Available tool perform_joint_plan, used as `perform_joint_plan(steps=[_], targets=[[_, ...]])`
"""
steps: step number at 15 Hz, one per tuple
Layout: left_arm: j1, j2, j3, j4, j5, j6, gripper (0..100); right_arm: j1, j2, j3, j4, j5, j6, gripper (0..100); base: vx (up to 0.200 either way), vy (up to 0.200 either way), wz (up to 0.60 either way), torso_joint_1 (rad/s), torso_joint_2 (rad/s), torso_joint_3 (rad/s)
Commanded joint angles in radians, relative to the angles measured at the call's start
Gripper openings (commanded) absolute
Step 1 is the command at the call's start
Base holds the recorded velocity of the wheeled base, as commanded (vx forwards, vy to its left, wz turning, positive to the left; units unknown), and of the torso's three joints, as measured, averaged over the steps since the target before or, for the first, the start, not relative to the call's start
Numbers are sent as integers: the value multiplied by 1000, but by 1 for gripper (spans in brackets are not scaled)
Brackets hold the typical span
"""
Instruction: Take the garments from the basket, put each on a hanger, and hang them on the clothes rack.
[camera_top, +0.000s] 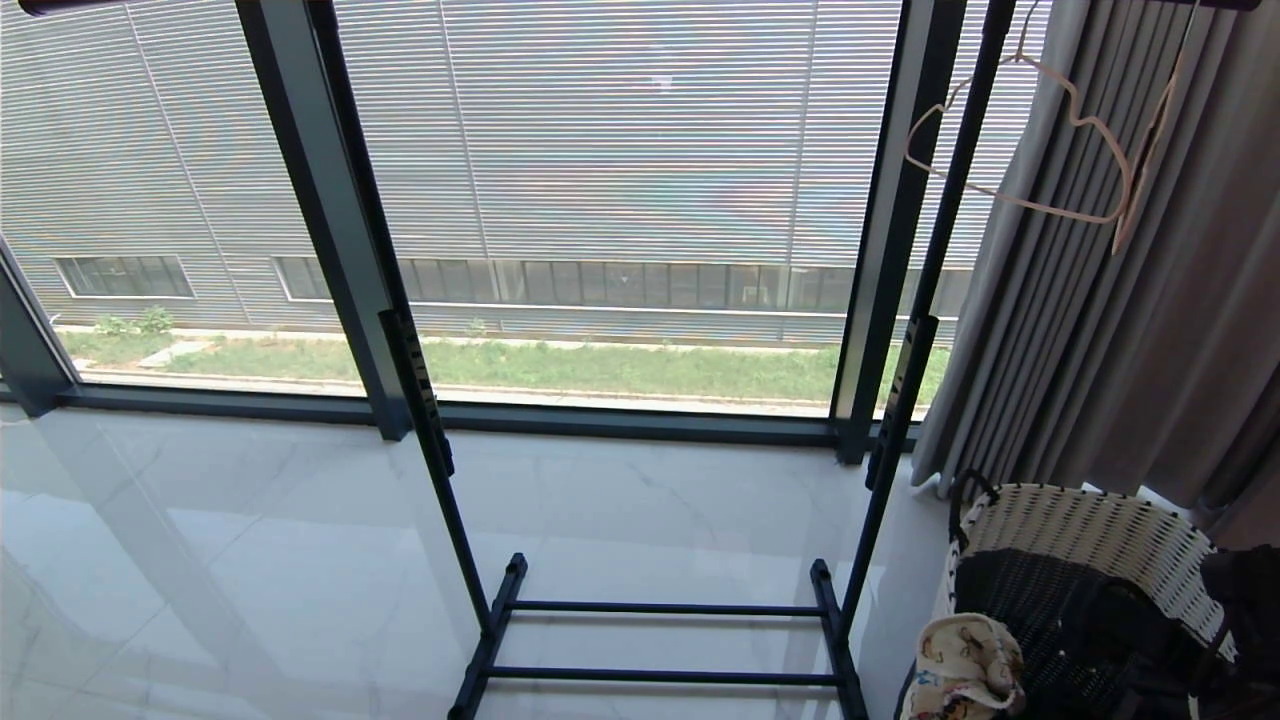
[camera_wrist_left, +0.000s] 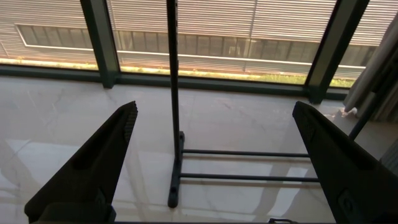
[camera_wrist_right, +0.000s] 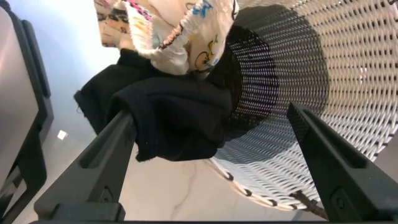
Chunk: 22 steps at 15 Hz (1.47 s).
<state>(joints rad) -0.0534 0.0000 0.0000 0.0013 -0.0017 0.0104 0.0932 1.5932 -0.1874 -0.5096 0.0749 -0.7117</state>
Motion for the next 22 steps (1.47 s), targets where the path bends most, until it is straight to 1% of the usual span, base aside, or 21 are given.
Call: perform_joint_plan(steps=[1,3,4,7,8,12,16,18,20,21,22], targets=[[0,0,0,0,0,0,100,0,68,3,-38,-15,-2,100,0,0,0,0,0,0],[0,0,0,0,0,0,100,0,79,16,-53,-63,-5,100,0,0,0,0,0,0],[1,0,0,0,0,0,100,0,79,26,-53,-75,-5,100,0,0,0,0,0,0],[1,0,0,0,0,0,100,0,85,54,-55,-75,-2,100,0,0,0,0,0,0],[0,0,0,0,0,0,100,0,88,56,-60,-75,0,0,0,0,0,0,0,0],[0,0,0,0,0,-1,100,0,90,59,-70,-75,5,0,0,0,0,0,0,0],[1,0,0,0,0,-1,100,0,60,57,-70,-75,49,0,0,0,0,0,0,0],[0,0,0,0,0,-1,100,0,-12,59,-70,-79,126,0,0,0,0,0,0,0],[0,0,0,0,0,-4,100,-1,-108,56,-70,-78,172,0,0,0,0,0,0,0],[0,0,0,0,2,-6,100,-1,-136,54,-70,-78,181,0,0,0,0,0,0,0],[0,0,0,0,0,-6,100,-3,-211,52,-67,-78,187,0,0,0,0,0,0,0]])
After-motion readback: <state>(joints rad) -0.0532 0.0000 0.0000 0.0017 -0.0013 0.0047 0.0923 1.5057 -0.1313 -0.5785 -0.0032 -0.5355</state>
